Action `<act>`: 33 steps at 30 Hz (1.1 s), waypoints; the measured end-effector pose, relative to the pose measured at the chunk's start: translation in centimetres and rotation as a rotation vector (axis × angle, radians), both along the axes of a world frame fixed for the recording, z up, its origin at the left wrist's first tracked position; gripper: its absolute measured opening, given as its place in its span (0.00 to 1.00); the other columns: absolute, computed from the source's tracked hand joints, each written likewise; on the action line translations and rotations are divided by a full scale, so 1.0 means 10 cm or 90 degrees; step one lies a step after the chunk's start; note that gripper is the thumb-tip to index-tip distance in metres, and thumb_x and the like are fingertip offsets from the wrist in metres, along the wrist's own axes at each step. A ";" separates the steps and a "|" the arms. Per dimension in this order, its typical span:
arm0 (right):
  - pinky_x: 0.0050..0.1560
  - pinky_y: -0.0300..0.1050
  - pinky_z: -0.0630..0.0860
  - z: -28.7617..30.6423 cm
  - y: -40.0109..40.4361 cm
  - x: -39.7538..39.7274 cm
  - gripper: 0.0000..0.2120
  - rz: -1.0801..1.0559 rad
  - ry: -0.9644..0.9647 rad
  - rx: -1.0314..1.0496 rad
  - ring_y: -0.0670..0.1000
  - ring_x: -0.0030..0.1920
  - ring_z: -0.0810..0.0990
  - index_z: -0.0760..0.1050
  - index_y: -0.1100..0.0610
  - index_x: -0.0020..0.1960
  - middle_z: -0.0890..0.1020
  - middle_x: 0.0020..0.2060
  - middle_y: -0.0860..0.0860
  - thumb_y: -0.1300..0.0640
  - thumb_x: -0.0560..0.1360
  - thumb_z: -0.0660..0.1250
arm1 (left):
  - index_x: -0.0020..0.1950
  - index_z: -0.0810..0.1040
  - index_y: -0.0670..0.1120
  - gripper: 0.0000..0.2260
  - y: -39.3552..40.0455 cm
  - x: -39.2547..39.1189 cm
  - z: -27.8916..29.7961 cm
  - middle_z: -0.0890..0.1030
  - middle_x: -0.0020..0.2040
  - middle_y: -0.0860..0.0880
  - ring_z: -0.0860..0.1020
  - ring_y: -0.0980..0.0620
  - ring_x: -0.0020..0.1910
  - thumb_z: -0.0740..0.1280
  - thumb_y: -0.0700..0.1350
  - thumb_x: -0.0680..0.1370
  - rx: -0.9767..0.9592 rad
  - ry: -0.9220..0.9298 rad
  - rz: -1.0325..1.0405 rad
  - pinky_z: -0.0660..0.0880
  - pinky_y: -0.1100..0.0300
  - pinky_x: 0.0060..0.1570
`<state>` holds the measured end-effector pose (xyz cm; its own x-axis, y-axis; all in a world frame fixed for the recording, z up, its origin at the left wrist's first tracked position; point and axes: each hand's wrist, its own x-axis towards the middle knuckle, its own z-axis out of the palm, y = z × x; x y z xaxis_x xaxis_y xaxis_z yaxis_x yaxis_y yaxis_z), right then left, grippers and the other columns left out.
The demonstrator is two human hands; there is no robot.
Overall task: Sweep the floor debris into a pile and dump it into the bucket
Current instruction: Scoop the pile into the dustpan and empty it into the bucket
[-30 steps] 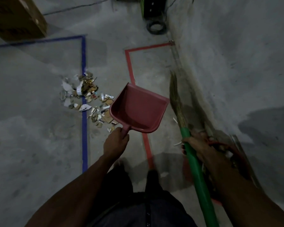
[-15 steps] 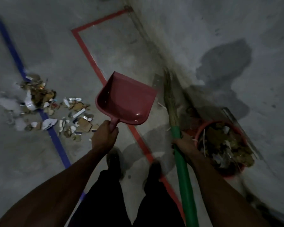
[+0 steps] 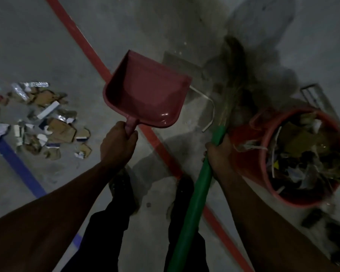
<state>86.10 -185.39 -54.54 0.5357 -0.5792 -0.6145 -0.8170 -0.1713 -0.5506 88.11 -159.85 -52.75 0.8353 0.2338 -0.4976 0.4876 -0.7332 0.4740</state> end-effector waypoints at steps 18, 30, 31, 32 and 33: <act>0.53 0.59 0.80 -1.28 -0.26 0.18 0.21 0.001 0.165 -0.041 0.61 0.50 0.79 0.70 0.62 0.66 0.77 0.46 0.58 0.65 0.73 0.68 | 0.54 0.71 0.43 0.12 -0.10 0.14 -0.98 0.73 0.43 0.47 0.69 0.48 0.40 0.63 0.52 0.78 0.030 -0.008 0.005 0.62 0.54 0.38; 0.57 0.54 0.79 -0.46 0.31 -0.44 0.31 0.104 0.056 0.015 0.56 0.55 0.81 0.68 0.48 0.72 0.80 0.58 0.53 0.61 0.70 0.67 | 0.52 0.70 0.47 0.09 -0.04 0.04 -0.74 0.77 0.42 0.45 0.73 0.46 0.39 0.64 0.50 0.78 0.009 0.000 0.039 0.63 0.55 0.37; 0.55 0.55 0.80 -0.43 0.22 -0.45 0.30 0.079 0.043 0.015 0.56 0.53 0.81 0.69 0.48 0.71 0.81 0.56 0.53 0.62 0.70 0.67 | 0.51 0.70 0.47 0.08 -0.03 0.02 -0.73 0.78 0.42 0.45 0.74 0.46 0.39 0.64 0.51 0.77 0.009 0.002 0.042 0.63 0.55 0.37; 0.52 0.55 0.81 -0.42 0.12 -0.45 0.29 0.048 0.037 0.020 0.57 0.50 0.82 0.70 0.48 0.70 0.81 0.55 0.54 0.63 0.71 0.67 | 0.51 0.70 0.48 0.08 -0.02 0.01 -0.72 0.78 0.42 0.45 0.74 0.46 0.39 0.64 0.51 0.77 0.009 0.003 0.044 0.64 0.55 0.37; 0.47 0.54 0.82 -0.44 0.03 -0.44 0.27 0.010 0.034 0.028 0.58 0.47 0.82 0.71 0.49 0.69 0.81 0.54 0.56 0.64 0.71 0.67 | 0.51 0.70 0.47 0.09 -0.01 0.00 -0.72 0.78 0.42 0.45 0.74 0.45 0.39 0.64 0.51 0.77 0.010 0.003 0.045 0.64 0.55 0.38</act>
<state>81.70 -185.06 -58.93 0.5108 -0.5430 -0.6665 -0.8424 -0.1614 -0.5142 88.09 -159.94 -59.93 0.8141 0.2994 -0.4977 0.5404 -0.7044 0.4601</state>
